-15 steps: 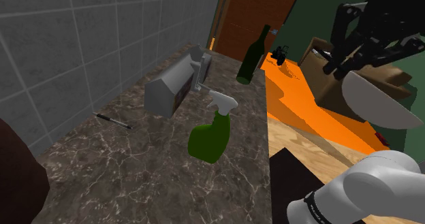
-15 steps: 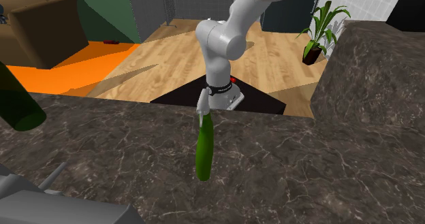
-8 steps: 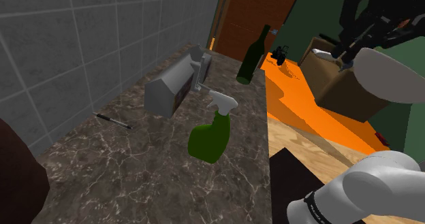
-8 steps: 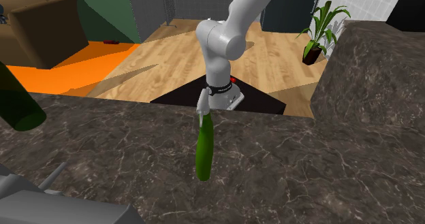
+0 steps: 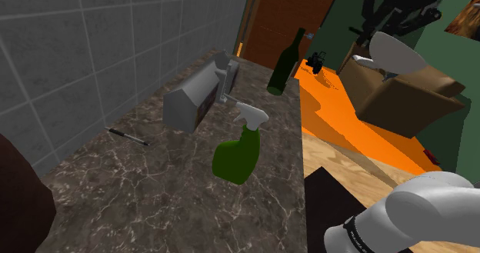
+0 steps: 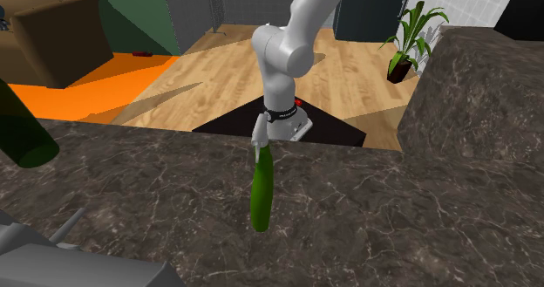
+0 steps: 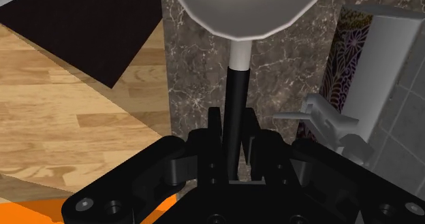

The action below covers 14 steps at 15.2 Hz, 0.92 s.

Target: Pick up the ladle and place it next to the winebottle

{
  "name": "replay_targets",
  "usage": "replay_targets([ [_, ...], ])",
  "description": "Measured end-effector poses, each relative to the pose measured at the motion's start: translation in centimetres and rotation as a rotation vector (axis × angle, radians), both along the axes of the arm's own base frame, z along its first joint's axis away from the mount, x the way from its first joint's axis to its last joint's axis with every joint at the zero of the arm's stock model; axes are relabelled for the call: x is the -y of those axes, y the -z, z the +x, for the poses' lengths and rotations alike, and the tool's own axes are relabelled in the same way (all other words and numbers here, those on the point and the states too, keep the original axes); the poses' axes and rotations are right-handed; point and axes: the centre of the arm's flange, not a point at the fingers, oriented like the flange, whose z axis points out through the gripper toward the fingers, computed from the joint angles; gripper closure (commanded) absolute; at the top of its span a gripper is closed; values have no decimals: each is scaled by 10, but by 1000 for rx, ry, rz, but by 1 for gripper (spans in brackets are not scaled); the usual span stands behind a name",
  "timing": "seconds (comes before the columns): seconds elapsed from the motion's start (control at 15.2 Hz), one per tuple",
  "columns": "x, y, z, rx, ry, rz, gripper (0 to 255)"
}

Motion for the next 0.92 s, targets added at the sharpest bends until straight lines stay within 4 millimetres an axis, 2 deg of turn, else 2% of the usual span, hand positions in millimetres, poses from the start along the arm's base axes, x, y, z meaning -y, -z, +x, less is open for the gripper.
replay_targets([
  [0.26,41,4,35,0,0,0,255],
  [0.46,69,4,54,0,0,0,255],
  [0.92,139,1,117,0,0,0,255],
])
